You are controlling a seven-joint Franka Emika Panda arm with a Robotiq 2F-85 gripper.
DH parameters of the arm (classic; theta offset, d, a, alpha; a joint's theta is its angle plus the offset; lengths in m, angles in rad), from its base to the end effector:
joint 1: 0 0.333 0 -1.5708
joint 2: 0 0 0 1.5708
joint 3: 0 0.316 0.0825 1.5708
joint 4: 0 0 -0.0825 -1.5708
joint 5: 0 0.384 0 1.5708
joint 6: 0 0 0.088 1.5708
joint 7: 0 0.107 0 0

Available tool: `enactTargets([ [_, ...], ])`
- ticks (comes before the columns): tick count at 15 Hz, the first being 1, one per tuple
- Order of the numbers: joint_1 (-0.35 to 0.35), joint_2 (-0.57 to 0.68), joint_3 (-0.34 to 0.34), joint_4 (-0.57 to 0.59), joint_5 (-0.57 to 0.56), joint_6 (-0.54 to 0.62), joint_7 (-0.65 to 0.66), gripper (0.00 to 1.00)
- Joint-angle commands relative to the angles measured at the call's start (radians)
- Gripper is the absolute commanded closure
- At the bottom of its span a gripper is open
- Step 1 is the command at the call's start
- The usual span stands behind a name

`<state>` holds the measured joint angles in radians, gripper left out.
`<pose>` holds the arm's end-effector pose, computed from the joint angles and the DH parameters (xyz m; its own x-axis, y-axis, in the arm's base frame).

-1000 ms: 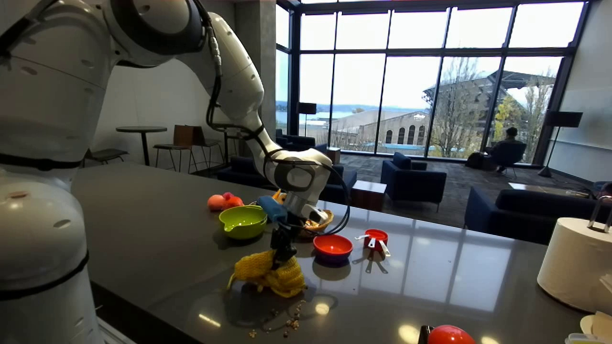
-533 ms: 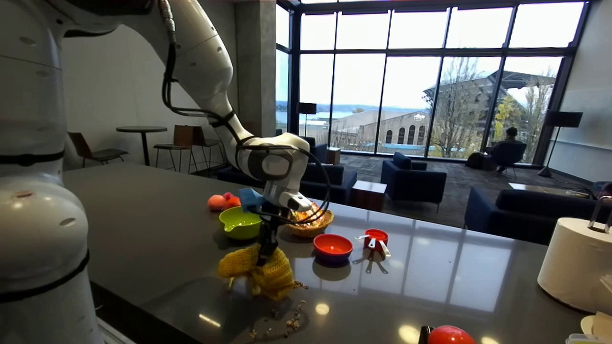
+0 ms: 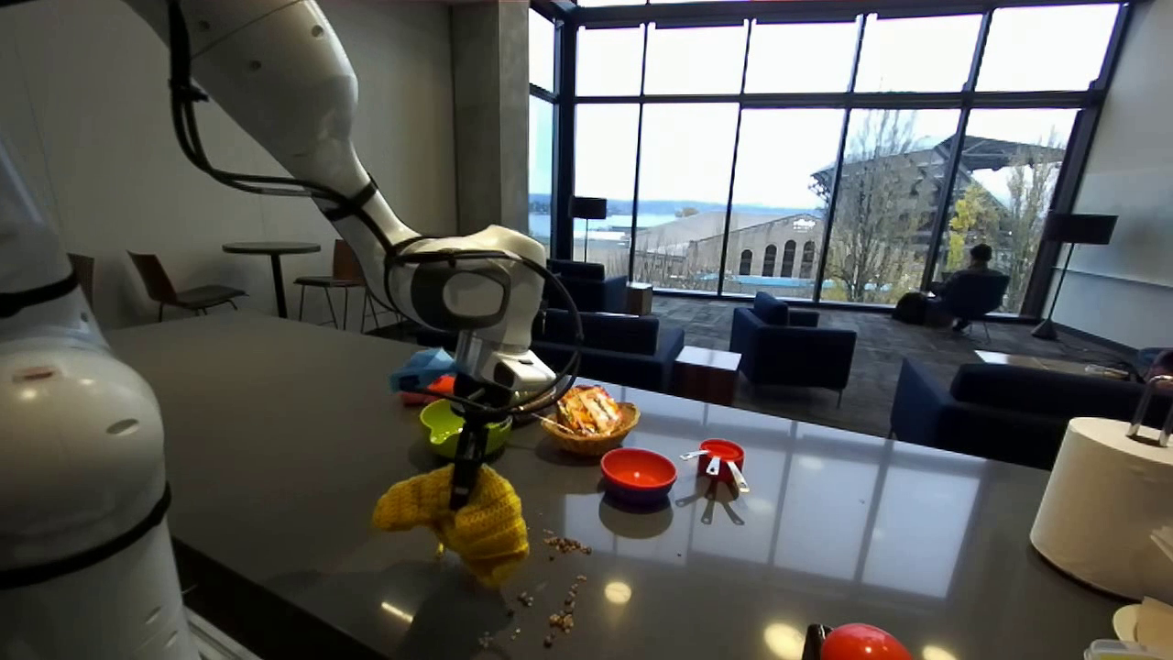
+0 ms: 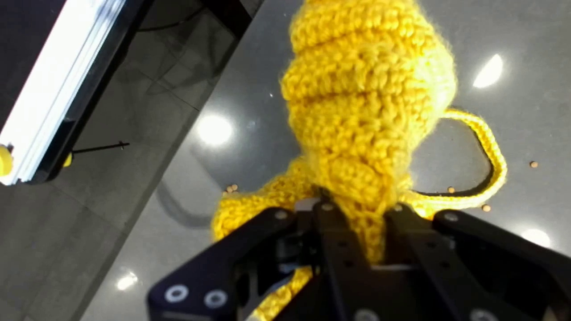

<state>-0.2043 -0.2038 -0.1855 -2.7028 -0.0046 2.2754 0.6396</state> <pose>0.3481 -0.1393 0.2761 0.5051 -0.8393 -0.2010 -0.8405 -0.5313 0.1064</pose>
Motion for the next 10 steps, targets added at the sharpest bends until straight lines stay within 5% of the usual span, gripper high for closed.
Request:
enactTargets([
  [1,-0.044,-0.120,0.021,-0.106,-0.004,0.020,0.046,0.96],
  [10,-0.121,-0.035,-0.022,-0.080,0.022,-0.030,0.003,0.96],
])
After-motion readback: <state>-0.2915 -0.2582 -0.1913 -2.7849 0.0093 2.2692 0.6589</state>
